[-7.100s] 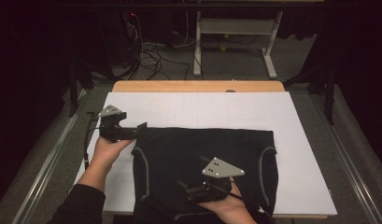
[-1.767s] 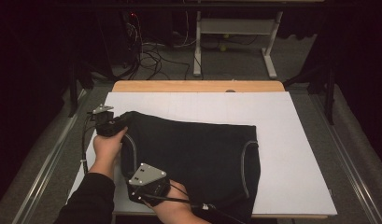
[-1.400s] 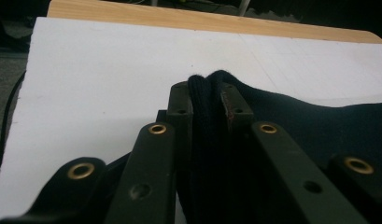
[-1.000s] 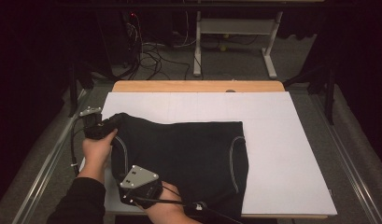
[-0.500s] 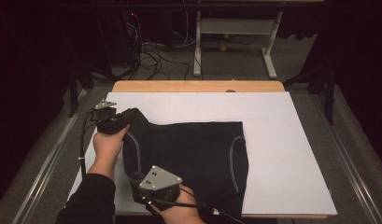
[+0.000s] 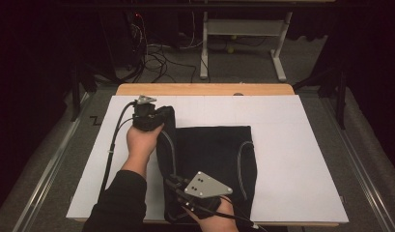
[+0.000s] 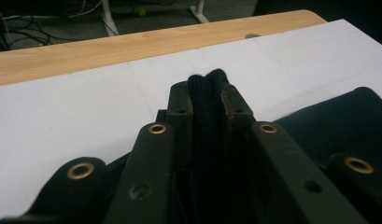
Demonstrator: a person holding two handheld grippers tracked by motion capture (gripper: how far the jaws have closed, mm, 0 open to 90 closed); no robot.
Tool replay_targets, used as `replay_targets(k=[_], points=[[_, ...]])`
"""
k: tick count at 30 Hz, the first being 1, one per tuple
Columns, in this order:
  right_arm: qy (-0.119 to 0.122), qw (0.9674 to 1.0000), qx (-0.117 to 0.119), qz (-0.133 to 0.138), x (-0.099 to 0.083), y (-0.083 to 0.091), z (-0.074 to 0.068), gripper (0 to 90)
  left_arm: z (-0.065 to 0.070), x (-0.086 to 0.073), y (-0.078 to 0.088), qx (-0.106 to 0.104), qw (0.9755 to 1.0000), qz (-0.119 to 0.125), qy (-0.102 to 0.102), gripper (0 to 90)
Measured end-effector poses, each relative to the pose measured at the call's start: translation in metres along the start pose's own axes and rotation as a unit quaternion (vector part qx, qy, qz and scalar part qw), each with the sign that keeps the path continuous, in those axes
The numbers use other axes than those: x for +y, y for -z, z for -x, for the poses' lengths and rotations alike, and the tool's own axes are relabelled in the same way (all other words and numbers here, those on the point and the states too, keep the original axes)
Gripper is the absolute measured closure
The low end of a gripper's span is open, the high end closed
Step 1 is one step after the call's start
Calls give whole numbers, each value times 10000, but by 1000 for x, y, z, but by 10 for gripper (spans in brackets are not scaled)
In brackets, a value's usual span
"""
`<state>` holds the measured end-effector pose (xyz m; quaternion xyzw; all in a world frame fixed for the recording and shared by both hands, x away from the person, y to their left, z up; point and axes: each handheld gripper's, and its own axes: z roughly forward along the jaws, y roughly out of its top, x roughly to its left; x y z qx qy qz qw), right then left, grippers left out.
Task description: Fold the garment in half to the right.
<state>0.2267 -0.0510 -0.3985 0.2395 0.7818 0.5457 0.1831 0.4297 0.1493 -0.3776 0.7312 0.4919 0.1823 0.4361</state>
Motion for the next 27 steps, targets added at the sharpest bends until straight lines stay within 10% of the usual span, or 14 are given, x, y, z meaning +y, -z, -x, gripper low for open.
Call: replay_targets(k=[27], points=[[-293,9977,-613,70,-32,69,43,791,89,32,-42,-232,9982,-62,-557,742]])
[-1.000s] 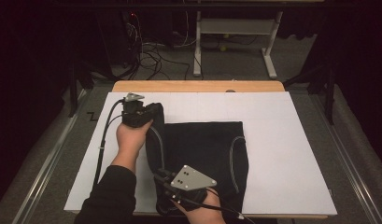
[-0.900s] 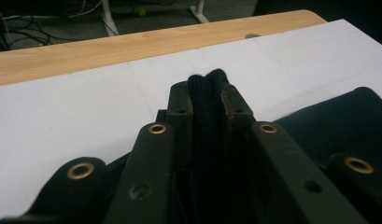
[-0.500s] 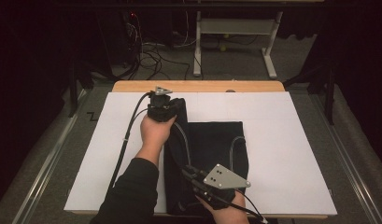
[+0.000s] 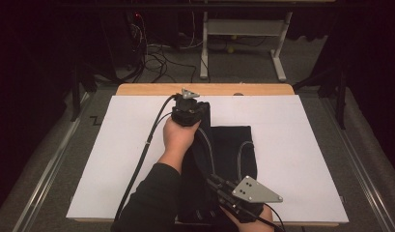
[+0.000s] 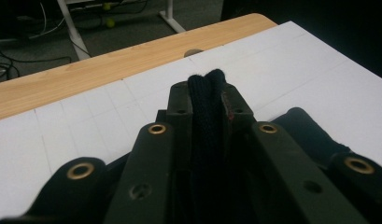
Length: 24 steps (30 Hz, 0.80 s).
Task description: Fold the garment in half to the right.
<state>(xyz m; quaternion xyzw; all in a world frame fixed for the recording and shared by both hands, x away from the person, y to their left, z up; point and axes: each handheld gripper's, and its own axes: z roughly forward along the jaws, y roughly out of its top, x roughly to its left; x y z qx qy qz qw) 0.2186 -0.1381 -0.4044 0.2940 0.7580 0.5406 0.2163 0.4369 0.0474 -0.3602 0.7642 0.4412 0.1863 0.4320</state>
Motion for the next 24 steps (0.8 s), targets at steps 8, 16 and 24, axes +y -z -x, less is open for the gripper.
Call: replay_targets(k=[8,16,24], points=[[-74,9999,-110,-28,-8,11,11,790,16,6,-13,-41,9999,-116,-117,741],[-178,9992,-291,-231,-28,23,23,789,38,4,-39,31,9985,-478,-256,741],[-176,9978,-377,-515,-48,26,25,782,58,-5,-66,27,9965,-795,-268,734]])
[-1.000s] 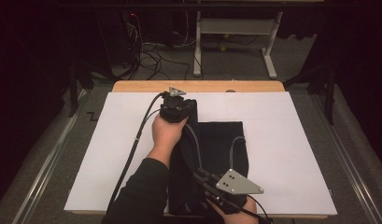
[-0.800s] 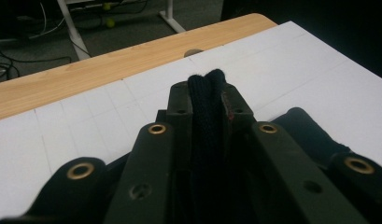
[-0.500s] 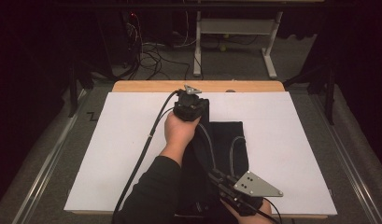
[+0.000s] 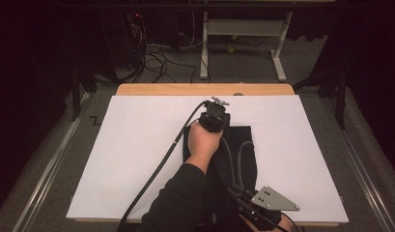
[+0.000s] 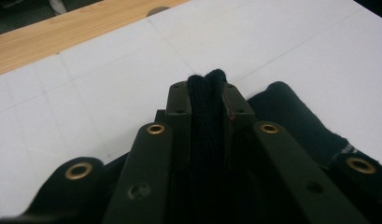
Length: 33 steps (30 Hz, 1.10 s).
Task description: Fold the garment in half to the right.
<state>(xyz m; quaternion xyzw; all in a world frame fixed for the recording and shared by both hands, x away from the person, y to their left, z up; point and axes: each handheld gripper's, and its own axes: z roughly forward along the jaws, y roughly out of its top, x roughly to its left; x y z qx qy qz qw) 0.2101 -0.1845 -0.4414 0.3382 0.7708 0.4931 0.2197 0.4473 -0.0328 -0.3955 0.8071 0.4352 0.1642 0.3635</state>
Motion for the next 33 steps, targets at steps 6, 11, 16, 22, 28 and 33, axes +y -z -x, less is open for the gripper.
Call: replay_targets(k=[6,11,16,22,28,33], points=[[-40,9997,-50,-214,-12,1,6,771,9,-4,-13,-119,9999,6,16,718],[27,9995,-101,-281,-19,1,7,747,16,-7,-19,-191,9998,76,11,693],[33,9995,-124,-289,-24,6,11,741,21,-7,-18,-292,9993,234,-20,668],[-19,9995,-132,-291,-27,12,14,728,27,-8,-22,-436,9985,318,88,637],[-169,9997,-131,-114,-26,18,15,582,32,-7,-21,-651,9965,507,92,512],[-204,9996,-166,100,-21,23,16,489,31,-3,-9,-702,9944,783,-57,358]])
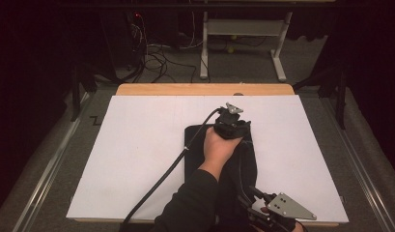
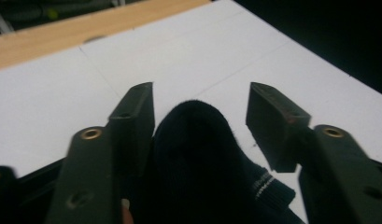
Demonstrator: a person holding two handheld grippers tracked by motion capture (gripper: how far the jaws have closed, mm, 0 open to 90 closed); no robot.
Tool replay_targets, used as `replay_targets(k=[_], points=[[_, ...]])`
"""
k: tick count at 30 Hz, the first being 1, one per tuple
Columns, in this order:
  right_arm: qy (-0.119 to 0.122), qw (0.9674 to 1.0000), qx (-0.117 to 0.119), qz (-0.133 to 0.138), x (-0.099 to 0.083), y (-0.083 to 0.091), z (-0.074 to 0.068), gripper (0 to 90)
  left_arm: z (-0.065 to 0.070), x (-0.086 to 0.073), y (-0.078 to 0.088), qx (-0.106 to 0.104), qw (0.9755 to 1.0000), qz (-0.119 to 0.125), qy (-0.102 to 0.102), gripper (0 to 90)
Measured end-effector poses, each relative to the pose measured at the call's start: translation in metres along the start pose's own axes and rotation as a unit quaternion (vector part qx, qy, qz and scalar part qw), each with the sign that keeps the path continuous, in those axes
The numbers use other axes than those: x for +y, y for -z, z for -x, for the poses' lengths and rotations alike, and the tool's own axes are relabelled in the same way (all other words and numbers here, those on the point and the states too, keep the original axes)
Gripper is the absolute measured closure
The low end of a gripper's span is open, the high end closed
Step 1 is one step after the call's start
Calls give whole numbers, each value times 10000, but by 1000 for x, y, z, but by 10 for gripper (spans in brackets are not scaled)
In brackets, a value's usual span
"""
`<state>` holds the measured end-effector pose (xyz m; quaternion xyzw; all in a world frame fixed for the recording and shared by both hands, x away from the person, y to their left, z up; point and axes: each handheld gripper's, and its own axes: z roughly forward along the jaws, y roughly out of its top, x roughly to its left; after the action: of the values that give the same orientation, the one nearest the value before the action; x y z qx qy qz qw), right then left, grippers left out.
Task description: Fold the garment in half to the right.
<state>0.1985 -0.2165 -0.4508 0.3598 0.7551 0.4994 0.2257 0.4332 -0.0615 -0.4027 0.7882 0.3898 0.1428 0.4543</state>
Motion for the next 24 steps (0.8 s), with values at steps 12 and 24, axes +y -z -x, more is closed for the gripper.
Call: replay_targets(k=[12,24], points=[[-112,9999,17,131,11,2,3,460,-28,-18,43,-160,9994,295,51,160],[-41,10000,62,57,19,-9,0,442,-76,-64,98,-42,9986,493,197,0]])
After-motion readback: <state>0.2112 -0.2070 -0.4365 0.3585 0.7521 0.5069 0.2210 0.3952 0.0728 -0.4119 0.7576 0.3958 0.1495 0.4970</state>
